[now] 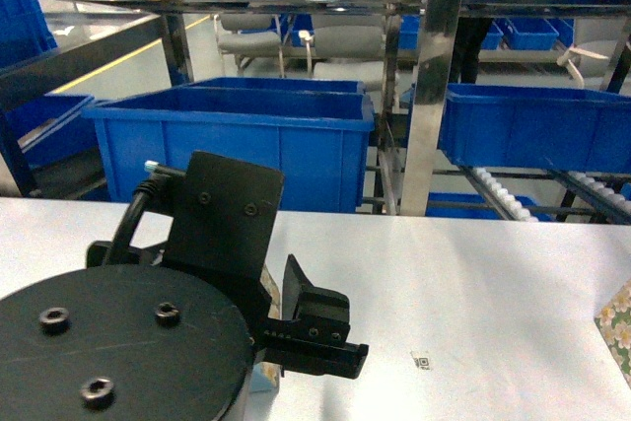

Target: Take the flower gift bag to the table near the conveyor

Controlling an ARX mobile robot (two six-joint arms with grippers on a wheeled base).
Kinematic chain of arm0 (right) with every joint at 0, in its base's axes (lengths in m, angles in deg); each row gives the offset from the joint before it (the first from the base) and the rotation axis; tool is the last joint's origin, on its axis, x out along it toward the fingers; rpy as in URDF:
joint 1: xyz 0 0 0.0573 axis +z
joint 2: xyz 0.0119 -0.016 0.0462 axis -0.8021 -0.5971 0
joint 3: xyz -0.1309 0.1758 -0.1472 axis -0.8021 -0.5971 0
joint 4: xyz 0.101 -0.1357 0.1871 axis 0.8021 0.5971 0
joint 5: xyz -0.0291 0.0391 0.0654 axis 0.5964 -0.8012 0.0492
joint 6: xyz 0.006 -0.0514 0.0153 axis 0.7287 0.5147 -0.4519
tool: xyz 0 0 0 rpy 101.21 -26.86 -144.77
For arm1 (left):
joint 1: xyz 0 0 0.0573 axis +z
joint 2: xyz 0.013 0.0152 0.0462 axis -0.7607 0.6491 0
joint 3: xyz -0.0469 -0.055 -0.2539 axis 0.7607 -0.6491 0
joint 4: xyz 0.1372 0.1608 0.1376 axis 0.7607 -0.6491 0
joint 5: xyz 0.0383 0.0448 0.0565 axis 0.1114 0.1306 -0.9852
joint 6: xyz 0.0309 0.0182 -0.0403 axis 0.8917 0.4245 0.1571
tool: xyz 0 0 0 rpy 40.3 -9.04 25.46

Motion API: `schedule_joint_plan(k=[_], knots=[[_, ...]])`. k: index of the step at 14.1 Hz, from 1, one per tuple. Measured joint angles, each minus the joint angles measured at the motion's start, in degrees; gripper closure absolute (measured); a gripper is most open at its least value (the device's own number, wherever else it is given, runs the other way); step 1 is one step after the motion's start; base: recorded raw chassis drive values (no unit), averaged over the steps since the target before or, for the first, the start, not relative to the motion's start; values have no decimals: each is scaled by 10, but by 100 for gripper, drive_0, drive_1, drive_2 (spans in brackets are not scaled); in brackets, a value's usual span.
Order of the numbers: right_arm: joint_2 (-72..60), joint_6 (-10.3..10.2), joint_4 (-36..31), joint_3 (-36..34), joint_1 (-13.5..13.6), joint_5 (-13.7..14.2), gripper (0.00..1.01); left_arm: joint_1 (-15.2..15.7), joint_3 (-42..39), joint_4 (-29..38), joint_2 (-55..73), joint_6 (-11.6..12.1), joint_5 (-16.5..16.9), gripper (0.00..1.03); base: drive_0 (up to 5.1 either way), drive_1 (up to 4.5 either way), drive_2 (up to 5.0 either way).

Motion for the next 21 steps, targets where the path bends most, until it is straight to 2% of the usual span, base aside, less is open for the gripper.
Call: schedule_joint_plan(k=[1, 2, 9, 11, 13, 14, 16, 18, 21], knots=[[0, 0, 0, 0, 0, 0, 3, 5, -14, 0, -22, -3, 13, 7, 0, 0, 0], [0, 0, 0, 0, 0, 0, 3, 12, -27, 0, -42, 1, 18, 4, 0, 0, 0], [0, 0, 0, 0, 0, 0, 3, 82, -132, 0, -228, 12, 87, 5, 0, 0, 0], [0, 0, 0, 0, 0, 0, 3, 96, -164, -1, -302, 23, 94, 5, 0, 0, 0], [0, 0, 0, 0, 0, 0, 3, 87, -198, -2, -396, 42, 89, 5, 0, 0, 0], [0, 0, 0, 0, 0, 0, 3, 80, -223, -32, -442, 46, 77, 5, 0, 0, 0], [0, 0, 0, 0, 0, 0, 3, 63, -268, -140, -571, 57, 36, 5, 0, 0, 0], [0, 0, 0, 0, 0, 0, 3, 65, -267, -179, -629, 68, 19, 5, 0, 0, 0], [0, 0, 0, 0, 0, 0, 3, 65, -267, -180, -632, 70, 16, 5, 0, 0, 0]])
